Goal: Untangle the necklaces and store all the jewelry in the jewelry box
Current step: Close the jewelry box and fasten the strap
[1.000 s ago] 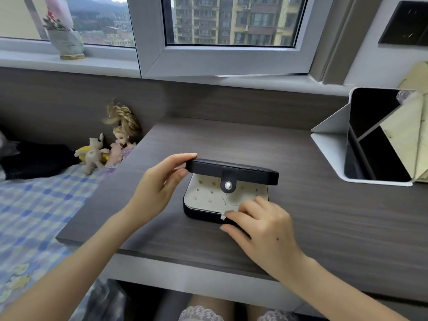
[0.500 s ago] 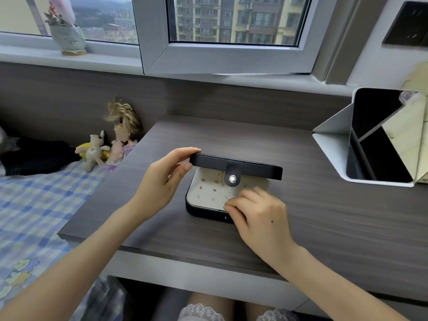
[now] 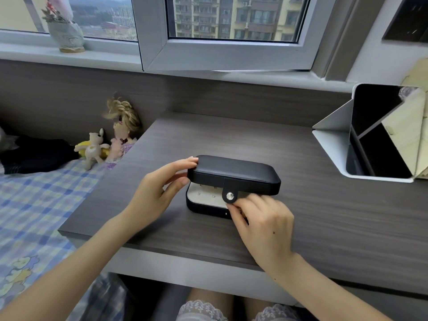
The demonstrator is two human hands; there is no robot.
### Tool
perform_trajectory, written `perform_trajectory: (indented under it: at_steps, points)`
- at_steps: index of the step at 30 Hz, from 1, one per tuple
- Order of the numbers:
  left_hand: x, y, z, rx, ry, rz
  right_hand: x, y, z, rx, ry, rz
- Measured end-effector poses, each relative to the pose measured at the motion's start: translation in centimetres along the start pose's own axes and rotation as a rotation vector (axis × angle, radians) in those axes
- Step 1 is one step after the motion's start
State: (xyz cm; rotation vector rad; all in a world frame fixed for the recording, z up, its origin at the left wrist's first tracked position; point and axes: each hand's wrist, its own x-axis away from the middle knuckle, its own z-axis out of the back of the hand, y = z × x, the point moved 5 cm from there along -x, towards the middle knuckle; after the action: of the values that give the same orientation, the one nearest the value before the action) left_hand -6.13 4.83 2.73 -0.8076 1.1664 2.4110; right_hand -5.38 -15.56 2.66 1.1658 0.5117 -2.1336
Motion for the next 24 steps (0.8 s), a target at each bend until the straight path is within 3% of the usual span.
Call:
perform_trajectory:
  at_steps: [4, 15, 24]
  points:
    - [0.5, -0.1, -0.1, -0.003, -0.03, -0.029, 0.5, -0.6, 0.1, 0.109, 0.017, 0.135]
    - [1.2, -0.6, -0.3, -0.096, -0.038, -0.075, 0.8, -1.1, 0.1, 0.173, -0.028, 0.208]
    - [1.4, -0.6, -0.2, -0.141, -0.065, -0.086, 0.8, -0.4, -0.1, 0.051, 0.006, 0.04]
